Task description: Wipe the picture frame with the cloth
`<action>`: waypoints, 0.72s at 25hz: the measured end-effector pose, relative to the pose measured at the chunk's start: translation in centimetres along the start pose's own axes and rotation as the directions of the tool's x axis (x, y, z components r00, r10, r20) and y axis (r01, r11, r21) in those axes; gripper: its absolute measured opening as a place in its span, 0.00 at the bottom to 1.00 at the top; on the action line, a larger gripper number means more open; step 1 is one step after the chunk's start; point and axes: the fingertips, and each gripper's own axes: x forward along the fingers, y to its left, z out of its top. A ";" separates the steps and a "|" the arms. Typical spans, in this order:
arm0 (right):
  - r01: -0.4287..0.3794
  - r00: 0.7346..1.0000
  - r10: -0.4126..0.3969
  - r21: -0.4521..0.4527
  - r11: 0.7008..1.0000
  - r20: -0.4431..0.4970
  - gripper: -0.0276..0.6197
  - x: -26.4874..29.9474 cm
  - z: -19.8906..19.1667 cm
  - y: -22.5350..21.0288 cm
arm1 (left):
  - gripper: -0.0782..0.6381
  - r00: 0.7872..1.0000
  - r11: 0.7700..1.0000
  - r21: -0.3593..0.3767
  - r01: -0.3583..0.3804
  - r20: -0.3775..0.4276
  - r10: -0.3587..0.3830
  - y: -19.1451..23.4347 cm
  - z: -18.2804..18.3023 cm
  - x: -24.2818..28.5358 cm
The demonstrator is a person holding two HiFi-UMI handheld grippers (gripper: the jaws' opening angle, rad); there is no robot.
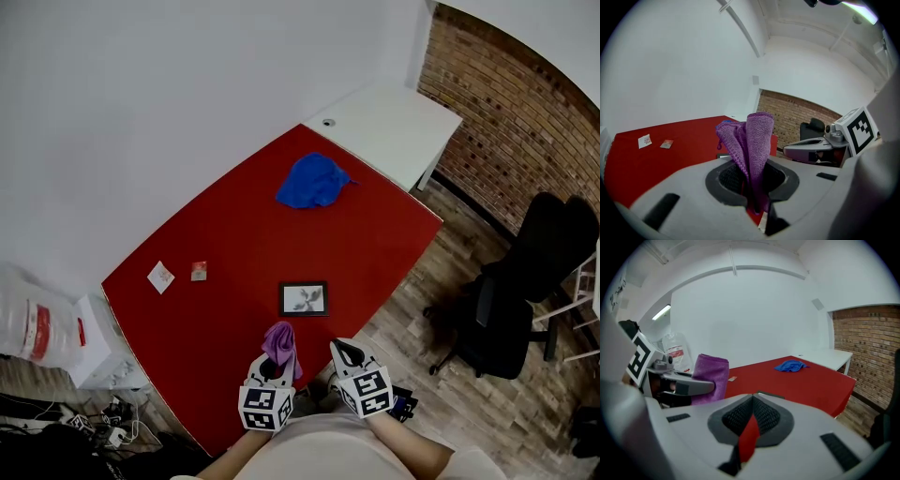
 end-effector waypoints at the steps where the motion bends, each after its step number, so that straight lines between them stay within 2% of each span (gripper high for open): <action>1: -0.003 1.000 0.003 0.000 1.000 -0.003 0.05 0.2 0.0 -0.2 | 0.19 1.000 1.000 0.000 -0.001 -0.002 0.001 0.1 0.1 0.3; 7: -0.007 1.000 0.007 0.012 1.000 -0.025 0.05 1.8 -0.2 -1.2 | 0.19 1.000 0.999 0.045 -0.005 -0.020 0.006 0.7 0.4 1.9; 12: -0.008 0.999 0.008 0.002 1.000 -0.044 0.05 3.9 -1.0 -2.5 | 0.19 0.999 0.999 0.039 0.001 -0.033 0.000 1.7 0.2 4.2; 18: 0.000 0.998 0.001 0.016 1.000 -0.056 0.05 6.3 -1.5 -3.8 | 0.19 0.998 0.995 0.104 0.002 -0.063 0.004 3.3 0.1 6.9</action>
